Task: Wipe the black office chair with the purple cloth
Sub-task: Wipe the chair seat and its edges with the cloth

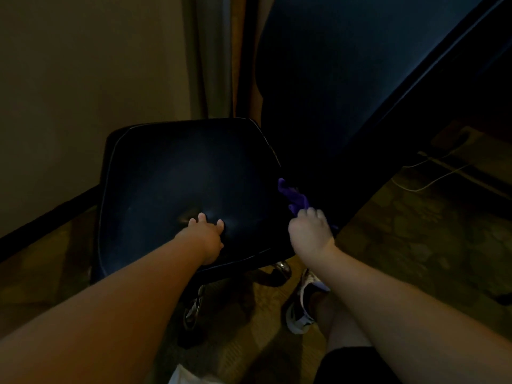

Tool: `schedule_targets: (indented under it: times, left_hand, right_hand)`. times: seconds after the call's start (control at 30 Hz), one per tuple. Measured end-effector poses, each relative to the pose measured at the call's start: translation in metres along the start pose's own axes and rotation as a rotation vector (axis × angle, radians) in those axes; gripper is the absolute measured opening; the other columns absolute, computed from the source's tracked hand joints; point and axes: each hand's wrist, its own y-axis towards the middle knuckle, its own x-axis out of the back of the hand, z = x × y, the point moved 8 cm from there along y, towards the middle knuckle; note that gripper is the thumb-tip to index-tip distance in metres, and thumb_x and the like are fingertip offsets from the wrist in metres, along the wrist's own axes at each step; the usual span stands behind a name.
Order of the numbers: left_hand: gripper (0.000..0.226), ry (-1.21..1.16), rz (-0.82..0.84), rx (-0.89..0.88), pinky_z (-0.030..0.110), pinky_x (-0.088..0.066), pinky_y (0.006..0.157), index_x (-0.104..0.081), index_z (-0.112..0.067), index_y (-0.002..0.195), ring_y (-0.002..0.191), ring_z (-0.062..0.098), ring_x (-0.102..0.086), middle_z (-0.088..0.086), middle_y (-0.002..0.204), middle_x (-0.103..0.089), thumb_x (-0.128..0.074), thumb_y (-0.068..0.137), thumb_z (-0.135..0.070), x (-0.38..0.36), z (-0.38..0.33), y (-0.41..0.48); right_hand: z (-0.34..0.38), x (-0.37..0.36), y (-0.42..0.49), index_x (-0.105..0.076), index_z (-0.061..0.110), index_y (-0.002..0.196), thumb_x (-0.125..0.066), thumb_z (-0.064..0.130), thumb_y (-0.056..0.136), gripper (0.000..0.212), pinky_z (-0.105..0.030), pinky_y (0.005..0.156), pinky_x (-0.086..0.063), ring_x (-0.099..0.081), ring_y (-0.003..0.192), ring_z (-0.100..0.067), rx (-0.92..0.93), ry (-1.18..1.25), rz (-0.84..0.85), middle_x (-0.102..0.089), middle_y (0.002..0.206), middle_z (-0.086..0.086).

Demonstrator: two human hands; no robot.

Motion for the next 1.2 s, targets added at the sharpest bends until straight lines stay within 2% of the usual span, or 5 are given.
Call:
schedule_targets:
  times: [0.27,0.4,0.6,0.9,1.2]
  left_hand:
    - [0.061,0.066,0.090,-0.025,0.060,-0.022,0.118,-0.007,-0.026,0.158,0.149,0.048,0.003,0.023,0.162,0.017,-0.038,0.105,-0.022,-0.010,0.004,0.007]
    - [0.066,-0.018,0.069,0.006,0.058,-0.022,0.119,0.001,-0.028,0.157,0.150,0.044,-0.002,0.021,0.163,0.014,-0.040,0.105,-0.032,-0.005,0.005,0.009]
    - [0.068,-0.044,0.069,0.019,0.058,-0.021,0.119,0.004,-0.027,0.157,0.150,0.044,-0.001,0.021,0.163,0.014,-0.040,0.105,-0.032,-0.003,0.004,0.008]
    - [0.069,-0.030,0.054,0.006,0.057,-0.020,0.120,0.004,-0.026,0.157,0.150,0.043,-0.001,0.021,0.163,0.013,-0.041,0.105,-0.034,-0.004,0.014,0.006]
    - [0.067,-0.040,0.023,0.019,0.058,-0.023,0.118,0.000,-0.027,0.157,0.150,0.043,-0.003,0.020,0.164,0.010,-0.041,0.105,-0.032,-0.004,0.010,0.003]
  right_hand:
    - [-0.014,0.036,0.007,-0.065,0.009,0.126,-0.051,0.009,0.097,0.033,-0.050,0.109,-0.038,-0.042,0.137,-0.037,-0.006,0.272,-0.377,-0.055,0.141,-0.015]
    - [-0.011,0.002,0.021,-0.033,-0.001,0.154,-0.039,0.018,0.105,0.053,-0.054,0.119,-0.023,-0.022,0.151,-0.044,0.015,-0.201,-0.122,-0.025,0.162,-0.028]
    - [0.009,-0.014,-0.001,-0.042,-0.006,0.145,-0.051,0.021,0.102,0.052,-0.053,0.102,-0.045,-0.036,0.137,-0.048,-0.052,-0.327,0.105,-0.041,0.148,-0.032]
    - [-0.015,-0.007,-0.012,-0.051,0.010,0.140,-0.052,0.013,0.100,0.040,-0.040,0.105,-0.042,-0.042,0.130,-0.032,-0.213,0.720,-0.025,-0.044,0.143,-0.014]
    - [0.057,-0.028,-0.051,-0.041,0.022,0.152,-0.049,0.000,0.098,0.059,-0.034,0.114,-0.037,-0.029,0.149,-0.023,-0.472,1.210,-0.353,-0.027,0.164,-0.004]
